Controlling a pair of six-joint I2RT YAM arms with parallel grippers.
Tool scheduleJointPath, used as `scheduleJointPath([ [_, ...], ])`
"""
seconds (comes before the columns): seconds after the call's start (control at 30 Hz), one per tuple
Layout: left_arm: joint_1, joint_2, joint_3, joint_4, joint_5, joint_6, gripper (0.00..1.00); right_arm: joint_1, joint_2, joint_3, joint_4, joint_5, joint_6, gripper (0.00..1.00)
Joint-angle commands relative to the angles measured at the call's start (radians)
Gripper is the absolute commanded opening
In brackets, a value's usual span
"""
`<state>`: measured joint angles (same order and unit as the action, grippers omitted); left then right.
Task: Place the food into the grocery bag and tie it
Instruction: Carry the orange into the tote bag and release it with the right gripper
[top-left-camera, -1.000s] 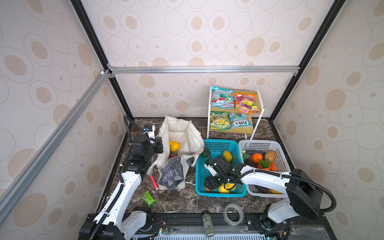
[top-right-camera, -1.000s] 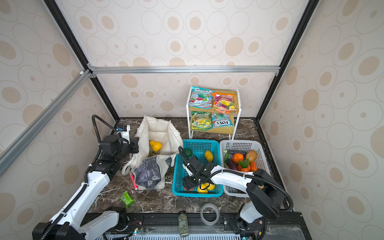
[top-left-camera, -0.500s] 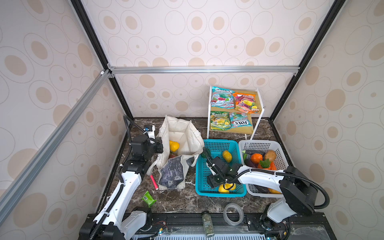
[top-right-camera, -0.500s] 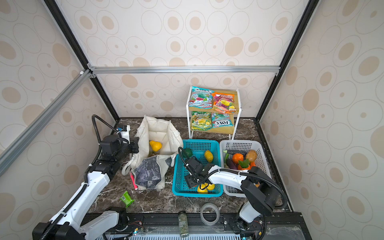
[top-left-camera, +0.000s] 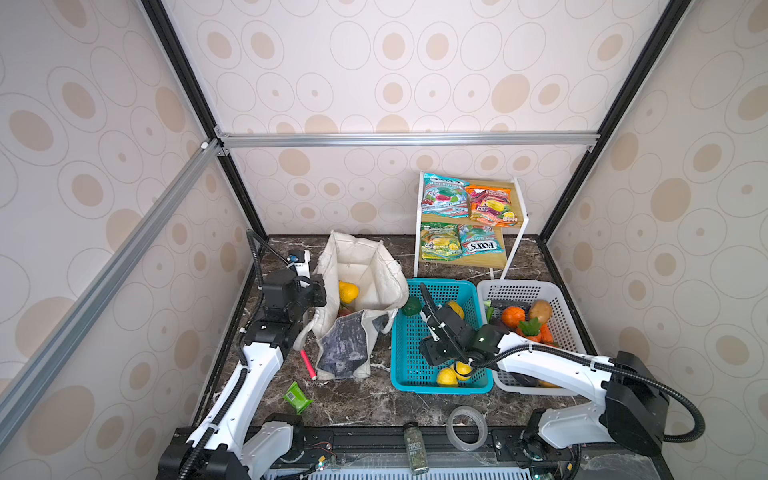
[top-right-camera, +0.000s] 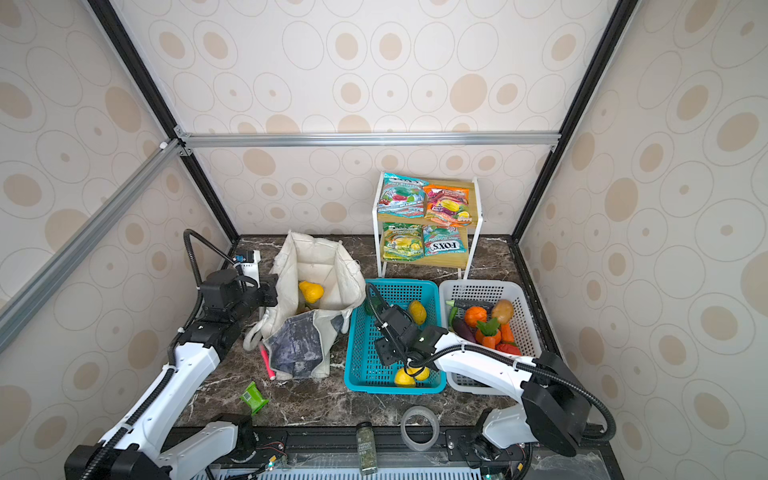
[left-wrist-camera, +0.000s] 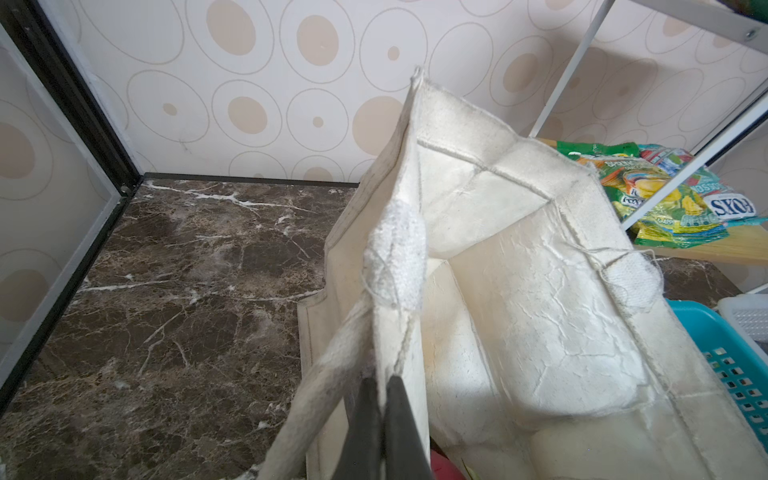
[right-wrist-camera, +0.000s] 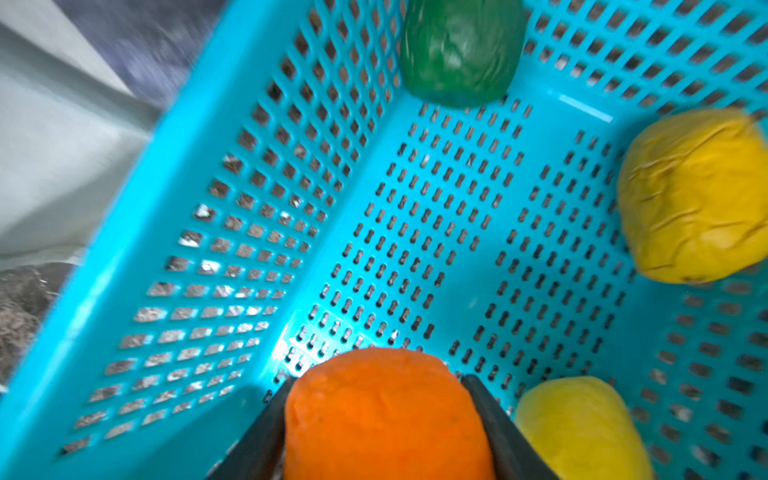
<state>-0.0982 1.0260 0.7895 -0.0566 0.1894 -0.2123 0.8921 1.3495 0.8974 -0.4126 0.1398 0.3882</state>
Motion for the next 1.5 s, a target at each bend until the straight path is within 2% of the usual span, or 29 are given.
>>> scheduleJointPath([
  [0.0, -0.006, -0.02, 0.005, 0.021, 0.008, 0.011, 0.0, 0.003, -0.057, 0.107, -0.061, 0.04, -0.047, 0.5],
  [0.1, -0.006, -0.024, 0.004, 0.02, 0.006, 0.011, 0.0, 0.004, -0.045, 0.236, -0.091, 0.04, -0.093, 0.5],
  [0.23, -0.006, -0.024, 0.004, 0.021, 0.007, 0.01, 0.0, 0.003, 0.071, 0.449, -0.116, -0.007, -0.154, 0.51],
  [0.5, -0.006, -0.027, 0.003, 0.021, 0.003, 0.013, 0.0, 0.003, 0.459, 0.886, -0.184, -0.218, -0.165, 0.48],
  [0.63, -0.008, -0.024, 0.005, 0.017, 0.0, 0.016, 0.0, 0.005, 0.639, 1.062, -0.252, -0.273, -0.139, 0.47],
  [0.77, -0.007, -0.027, 0.003, 0.019, 0.0, 0.016, 0.0, 0.009, 0.736, 1.107, -0.256, -0.301, -0.124, 0.47],
  [0.93, -0.008, -0.026, 0.003, 0.018, -0.002, 0.016, 0.0, 0.012, 0.809, 1.108, -0.277, -0.262, -0.111, 0.49],
  [1.13, -0.008, -0.029, 0.007, 0.02, 0.007, 0.014, 0.0, 0.013, 0.796, 1.109, -0.328, -0.217, -0.097, 0.72],
  [1.27, -0.009, -0.023, 0.006, 0.017, 0.001, 0.014, 0.0, 0.012, 0.715, 1.066, -0.301, -0.182, -0.102, 0.9],
  [1.37, -0.009, -0.026, 0.006, 0.014, -0.007, 0.016, 0.0, 0.012, 0.646, 1.024, -0.258, -0.175, -0.103, 1.0],
  [1.47, -0.008, -0.027, 0.005, 0.012, -0.026, 0.023, 0.0, 0.013, 0.579, 1.006, -0.254, -0.137, -0.101, 1.0],
])
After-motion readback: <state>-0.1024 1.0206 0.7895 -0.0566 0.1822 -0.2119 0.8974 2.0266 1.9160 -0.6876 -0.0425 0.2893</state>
